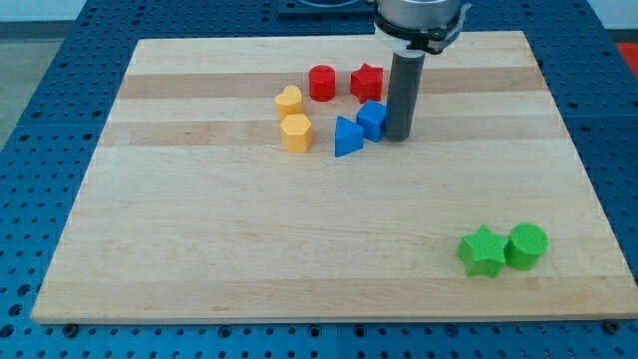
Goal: Push green circle and green star up a bit
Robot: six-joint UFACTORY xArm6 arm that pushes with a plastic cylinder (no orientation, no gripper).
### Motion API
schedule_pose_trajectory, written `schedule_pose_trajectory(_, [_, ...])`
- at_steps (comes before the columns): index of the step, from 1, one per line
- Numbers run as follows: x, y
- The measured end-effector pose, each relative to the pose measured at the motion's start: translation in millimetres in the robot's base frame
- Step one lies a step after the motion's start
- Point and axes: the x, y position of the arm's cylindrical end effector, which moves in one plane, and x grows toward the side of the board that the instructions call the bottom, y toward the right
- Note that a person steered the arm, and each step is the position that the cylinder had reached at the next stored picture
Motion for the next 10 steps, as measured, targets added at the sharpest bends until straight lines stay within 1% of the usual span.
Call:
schedule_pose_trajectory(1, [-15,0])
schedule_pose_trajectory(3, [-23,0])
schedule_pose_trajectory(4, [-15,37])
schedule_pose_trajectory(5, [16,82])
schedule_pose_trajectory(6, [58,60])
schedule_pose_trajectory(7, [99,2])
schedule_pose_trajectory(8, [124,-62])
schedule_pose_trajectory(9, [128,-82])
schedule_pose_trajectory(10, [165,-52])
